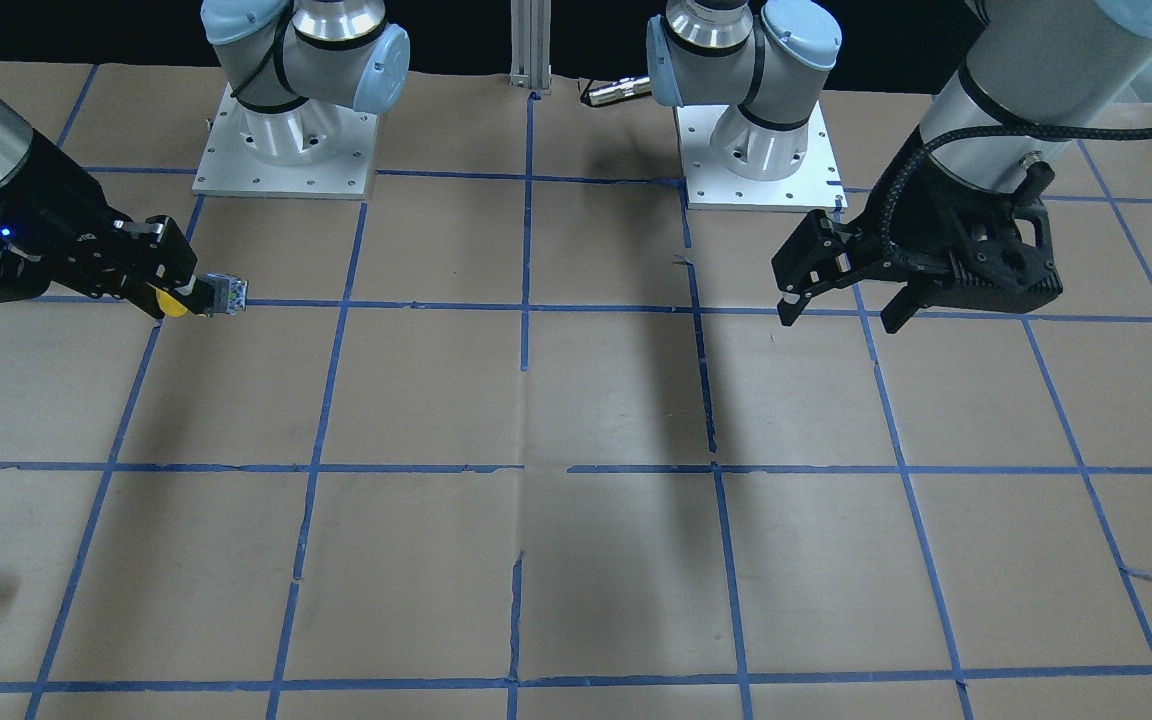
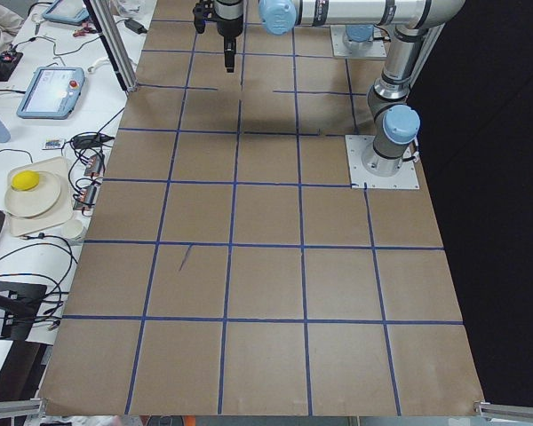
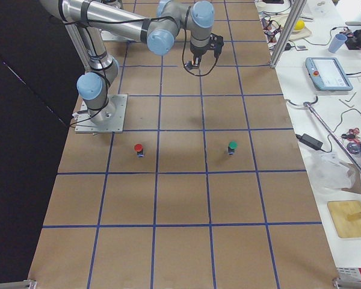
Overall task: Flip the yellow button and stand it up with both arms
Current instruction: 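Lower the yellow button upright near the green button with the right gripper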
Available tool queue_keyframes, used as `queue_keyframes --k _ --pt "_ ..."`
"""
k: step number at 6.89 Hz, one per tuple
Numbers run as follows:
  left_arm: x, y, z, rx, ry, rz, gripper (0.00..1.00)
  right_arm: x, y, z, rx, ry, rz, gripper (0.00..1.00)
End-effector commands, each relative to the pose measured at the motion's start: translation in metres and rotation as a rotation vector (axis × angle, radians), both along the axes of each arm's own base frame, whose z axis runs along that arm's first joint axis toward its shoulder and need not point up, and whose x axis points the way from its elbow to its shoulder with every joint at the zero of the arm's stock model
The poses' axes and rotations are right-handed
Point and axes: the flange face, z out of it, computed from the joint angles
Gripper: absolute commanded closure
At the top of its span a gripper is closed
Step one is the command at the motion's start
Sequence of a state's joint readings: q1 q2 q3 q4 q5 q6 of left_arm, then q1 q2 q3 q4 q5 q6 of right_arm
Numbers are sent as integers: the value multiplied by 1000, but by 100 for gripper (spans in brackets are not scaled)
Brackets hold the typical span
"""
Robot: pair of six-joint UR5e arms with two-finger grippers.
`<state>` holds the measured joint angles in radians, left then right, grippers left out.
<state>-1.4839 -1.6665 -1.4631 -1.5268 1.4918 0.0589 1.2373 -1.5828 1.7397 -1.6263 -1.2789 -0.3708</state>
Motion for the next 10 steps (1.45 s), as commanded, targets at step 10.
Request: queue_keyframes --k 10 --pt "6 48 27 58 -73 100 0 -243 88 -118 -591 120 968 88"
